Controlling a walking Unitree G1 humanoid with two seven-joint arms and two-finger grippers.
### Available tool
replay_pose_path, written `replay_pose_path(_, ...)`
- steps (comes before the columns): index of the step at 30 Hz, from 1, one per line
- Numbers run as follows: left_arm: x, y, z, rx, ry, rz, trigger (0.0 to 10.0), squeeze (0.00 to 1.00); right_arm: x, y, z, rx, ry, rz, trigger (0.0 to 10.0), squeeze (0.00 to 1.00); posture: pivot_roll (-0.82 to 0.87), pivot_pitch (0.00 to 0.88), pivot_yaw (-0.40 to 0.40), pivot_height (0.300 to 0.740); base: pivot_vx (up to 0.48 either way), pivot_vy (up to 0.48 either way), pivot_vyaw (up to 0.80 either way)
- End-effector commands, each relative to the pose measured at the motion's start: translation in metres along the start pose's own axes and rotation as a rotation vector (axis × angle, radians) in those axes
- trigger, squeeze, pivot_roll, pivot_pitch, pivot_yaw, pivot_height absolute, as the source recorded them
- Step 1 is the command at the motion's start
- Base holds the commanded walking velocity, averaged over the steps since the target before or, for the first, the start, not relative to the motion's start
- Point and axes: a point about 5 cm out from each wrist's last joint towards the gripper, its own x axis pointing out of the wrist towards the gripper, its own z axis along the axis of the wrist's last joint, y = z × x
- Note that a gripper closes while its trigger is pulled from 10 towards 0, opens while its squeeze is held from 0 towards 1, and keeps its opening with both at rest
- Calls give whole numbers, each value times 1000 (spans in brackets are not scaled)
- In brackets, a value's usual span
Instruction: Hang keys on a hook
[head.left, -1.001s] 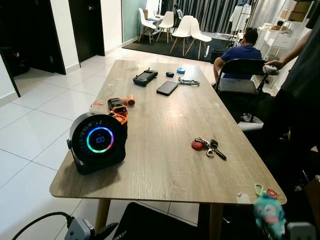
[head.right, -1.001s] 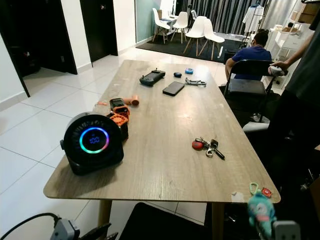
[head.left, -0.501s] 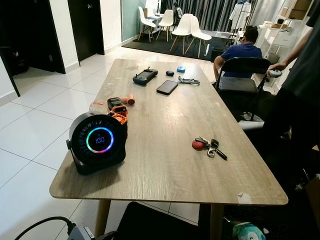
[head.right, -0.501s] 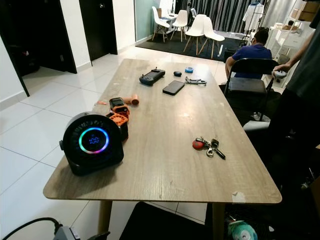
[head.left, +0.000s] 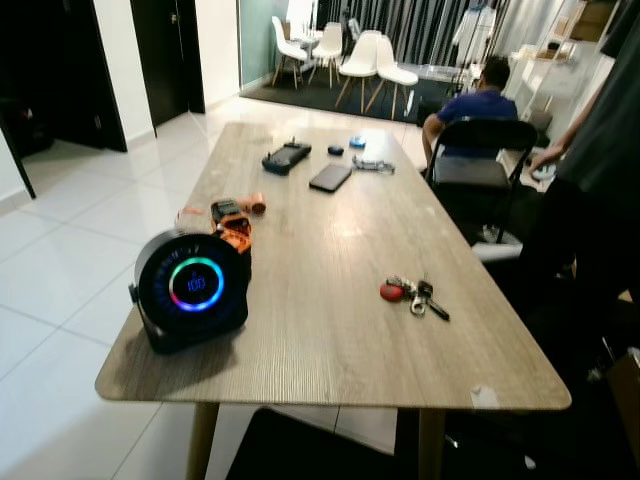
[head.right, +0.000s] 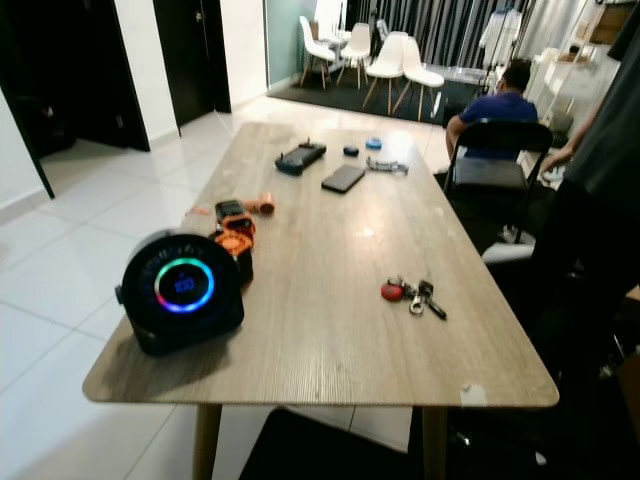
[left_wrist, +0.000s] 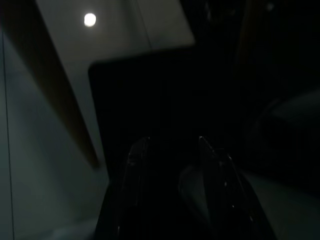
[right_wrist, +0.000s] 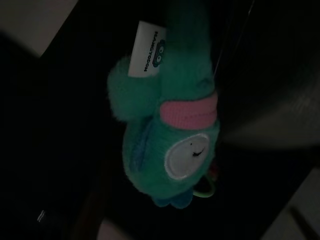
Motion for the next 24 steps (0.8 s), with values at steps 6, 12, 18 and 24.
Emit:
replay_pose_path(6, 1, -10, -23, -79, 68, 129, 10000, 0, 2, 12, -19, 73, 176, -19, 10000, 0, 19, 103, -42, 740, 0, 0, 0)
replay_pose_path(12, 5, 20, -41, -425, 187, 549, 10000, 0, 7, 11, -14, 271, 147, -121, 10000, 0, 21, 102, -40, 740, 0, 0, 0)
replay_pose_path(18, 1, 19, -48, -456, 228, 558, 10000, 0, 10, -2, -2, 424, 81, -229, 10000, 0, 22, 100, -33, 740, 0, 0, 0)
replay_pose_path(24, 3, 19, -49, -457, 231, 529, 10000, 0, 16, -3, 8, 344, 99, -194, 10000, 0, 30, 95, -31, 740, 0, 0, 0)
